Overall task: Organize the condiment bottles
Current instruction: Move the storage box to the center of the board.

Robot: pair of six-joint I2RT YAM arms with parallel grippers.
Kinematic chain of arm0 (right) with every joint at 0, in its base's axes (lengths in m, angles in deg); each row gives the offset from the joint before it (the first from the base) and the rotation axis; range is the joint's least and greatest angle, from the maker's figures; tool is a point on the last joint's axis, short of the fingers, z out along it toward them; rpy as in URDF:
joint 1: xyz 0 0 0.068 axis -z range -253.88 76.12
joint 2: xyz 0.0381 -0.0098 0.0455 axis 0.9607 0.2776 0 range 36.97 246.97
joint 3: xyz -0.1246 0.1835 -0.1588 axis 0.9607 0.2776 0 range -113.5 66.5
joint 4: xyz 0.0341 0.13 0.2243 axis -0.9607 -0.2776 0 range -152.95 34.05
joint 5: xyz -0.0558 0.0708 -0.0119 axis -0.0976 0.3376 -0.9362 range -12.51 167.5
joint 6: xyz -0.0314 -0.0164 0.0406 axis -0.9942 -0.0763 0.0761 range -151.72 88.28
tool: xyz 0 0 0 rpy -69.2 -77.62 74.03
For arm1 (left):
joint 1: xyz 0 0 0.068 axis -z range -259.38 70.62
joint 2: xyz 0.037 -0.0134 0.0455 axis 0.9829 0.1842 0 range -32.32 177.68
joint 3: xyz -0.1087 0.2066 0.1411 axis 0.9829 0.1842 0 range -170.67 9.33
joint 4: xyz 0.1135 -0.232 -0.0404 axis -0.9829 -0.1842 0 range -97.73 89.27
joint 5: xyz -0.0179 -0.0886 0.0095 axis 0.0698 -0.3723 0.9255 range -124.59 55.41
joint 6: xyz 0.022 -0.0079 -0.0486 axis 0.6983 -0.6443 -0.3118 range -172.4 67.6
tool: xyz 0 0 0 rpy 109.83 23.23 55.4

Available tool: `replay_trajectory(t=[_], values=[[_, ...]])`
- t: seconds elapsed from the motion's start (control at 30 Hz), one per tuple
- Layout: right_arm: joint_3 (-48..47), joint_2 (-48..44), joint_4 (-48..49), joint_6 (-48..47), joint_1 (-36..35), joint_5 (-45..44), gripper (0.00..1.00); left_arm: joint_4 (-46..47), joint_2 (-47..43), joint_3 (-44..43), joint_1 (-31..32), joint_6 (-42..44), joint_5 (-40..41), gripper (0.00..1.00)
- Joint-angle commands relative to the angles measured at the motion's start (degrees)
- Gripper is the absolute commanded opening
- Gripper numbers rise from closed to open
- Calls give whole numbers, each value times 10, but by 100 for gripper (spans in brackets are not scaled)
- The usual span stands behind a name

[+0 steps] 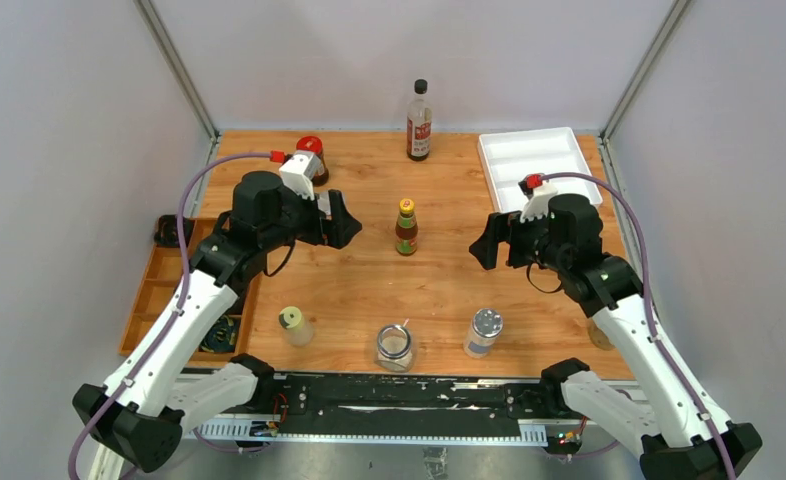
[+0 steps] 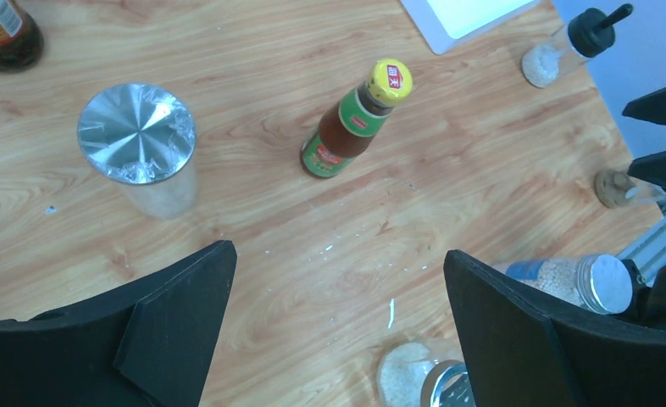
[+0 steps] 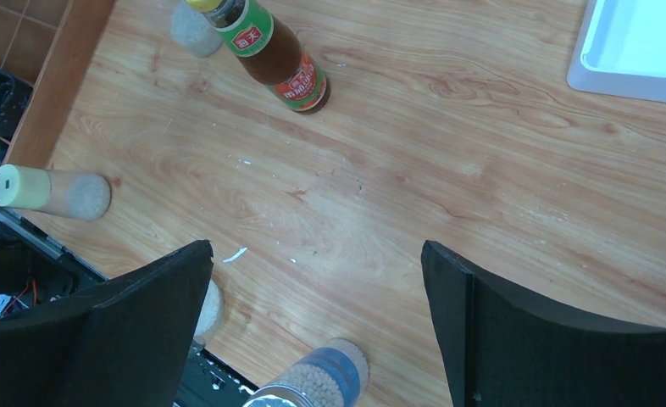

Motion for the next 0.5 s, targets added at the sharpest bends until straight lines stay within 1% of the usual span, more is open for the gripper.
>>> replay_trajectory(t=[0.0, 0.13, 0.2, 0.3, 0.47], values=[[8, -2, -11, -8, -8, -6, 100, -12, 5, -6, 3, 5, 5, 100], [20, -10, -11, 1, -8, 1, 100, 19, -16, 14, 3, 8, -24, 100], [25, -12, -11, 2, -8, 2, 100, 22, -24, 16, 3, 13, -24, 100], [29, -14, -16, 2, -8, 2, 100, 10, -24, 10, 3, 19, -15, 100], [17, -16, -38, 2, -8, -10, 100, -5, -22, -2, 3, 31, -37, 100]])
